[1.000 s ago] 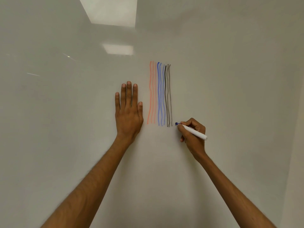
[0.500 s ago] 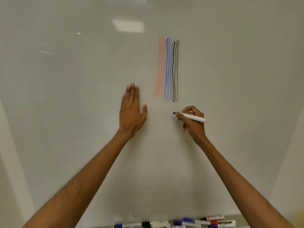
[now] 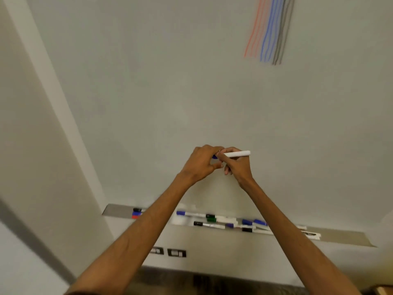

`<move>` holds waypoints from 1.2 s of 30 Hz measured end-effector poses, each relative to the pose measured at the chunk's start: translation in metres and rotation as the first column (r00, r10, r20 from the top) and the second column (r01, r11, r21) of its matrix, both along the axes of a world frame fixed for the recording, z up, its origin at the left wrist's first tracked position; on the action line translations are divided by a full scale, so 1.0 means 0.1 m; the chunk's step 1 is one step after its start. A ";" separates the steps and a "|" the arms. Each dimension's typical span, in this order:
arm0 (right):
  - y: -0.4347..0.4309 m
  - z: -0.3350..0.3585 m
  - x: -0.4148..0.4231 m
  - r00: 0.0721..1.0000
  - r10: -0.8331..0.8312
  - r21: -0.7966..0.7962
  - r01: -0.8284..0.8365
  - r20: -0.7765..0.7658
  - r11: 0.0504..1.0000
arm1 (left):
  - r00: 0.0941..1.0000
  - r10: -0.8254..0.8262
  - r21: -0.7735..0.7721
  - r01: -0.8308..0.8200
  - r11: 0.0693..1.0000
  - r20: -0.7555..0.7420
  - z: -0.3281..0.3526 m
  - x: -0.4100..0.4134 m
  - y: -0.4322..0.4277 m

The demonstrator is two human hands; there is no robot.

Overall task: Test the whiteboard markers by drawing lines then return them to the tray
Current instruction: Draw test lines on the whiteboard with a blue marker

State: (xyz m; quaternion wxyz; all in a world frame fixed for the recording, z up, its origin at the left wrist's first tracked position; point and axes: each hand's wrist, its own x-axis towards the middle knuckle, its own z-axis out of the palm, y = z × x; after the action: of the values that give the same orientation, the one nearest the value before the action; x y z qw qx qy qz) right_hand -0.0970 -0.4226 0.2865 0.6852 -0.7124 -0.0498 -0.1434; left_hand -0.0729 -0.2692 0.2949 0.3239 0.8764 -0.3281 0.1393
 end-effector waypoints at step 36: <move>3.32 -3.02 -0.74 0.481 0.620 -0.425 -0.870 -0.620 0.249 | 0.327 0.776 0.499 -0.618 0.608 -0.539 -2.80 -2.13 3.32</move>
State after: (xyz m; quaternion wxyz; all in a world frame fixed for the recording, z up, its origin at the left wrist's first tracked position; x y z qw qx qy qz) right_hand -0.1711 -0.0902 -0.0156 0.3376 -0.8094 -0.3229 0.3559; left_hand -0.2863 0.0630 0.0146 0.2397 0.9368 0.2240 -0.1213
